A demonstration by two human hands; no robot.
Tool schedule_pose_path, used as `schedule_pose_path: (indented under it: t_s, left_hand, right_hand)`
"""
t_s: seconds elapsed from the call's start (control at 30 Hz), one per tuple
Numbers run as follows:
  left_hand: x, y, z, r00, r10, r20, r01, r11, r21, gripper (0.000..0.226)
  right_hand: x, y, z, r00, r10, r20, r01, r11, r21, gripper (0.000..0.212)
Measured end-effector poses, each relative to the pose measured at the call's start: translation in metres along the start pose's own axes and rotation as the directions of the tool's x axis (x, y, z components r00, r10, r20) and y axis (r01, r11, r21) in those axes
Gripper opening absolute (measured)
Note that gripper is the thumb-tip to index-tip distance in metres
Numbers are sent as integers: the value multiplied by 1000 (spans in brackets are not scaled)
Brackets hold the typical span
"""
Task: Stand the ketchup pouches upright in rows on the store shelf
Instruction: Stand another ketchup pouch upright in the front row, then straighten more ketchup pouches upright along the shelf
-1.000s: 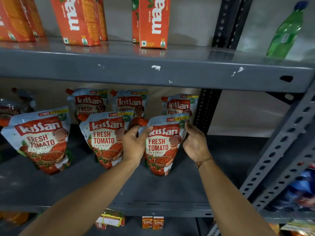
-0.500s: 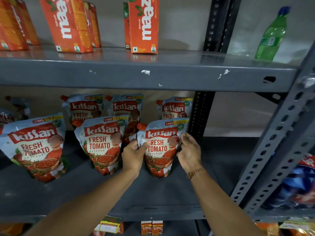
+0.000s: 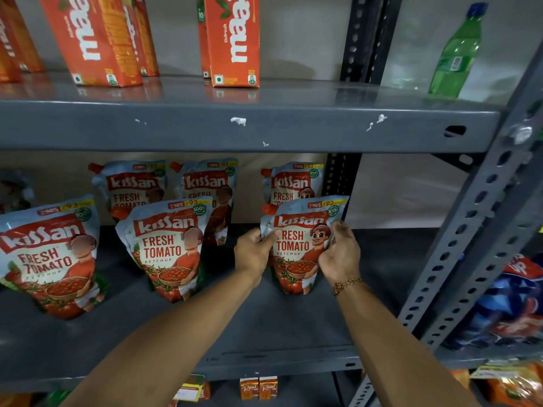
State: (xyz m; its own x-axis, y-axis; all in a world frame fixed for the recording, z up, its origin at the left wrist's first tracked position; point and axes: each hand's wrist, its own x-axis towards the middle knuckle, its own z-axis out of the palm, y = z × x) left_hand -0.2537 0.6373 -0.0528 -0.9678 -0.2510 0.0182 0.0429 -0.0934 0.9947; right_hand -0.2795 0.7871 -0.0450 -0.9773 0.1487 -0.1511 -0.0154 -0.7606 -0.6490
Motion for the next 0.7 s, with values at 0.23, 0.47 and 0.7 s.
schedule_pose_path:
  t_s: [0.23, 0.47, 0.7]
  left_hand:
    - [-8, 1, -4, 1000, 27, 11, -27, 998, 48, 4]
    - [-37, -13, -38, 807, -62, -587, -34, 988, -151, 40]
    - [-32, 8, -111, 596, -103, -796, 136, 990, -26, 65]
  right_hand:
    - [-20, 11, 10, 941, -272, -199, 203, 929, -308, 14]
    - [-77, 82, 4, 934, -324, -148, 183, 793, -581, 27]
    - [-74, 130, 92, 981, 36, 193, 92, 784, -614, 17]
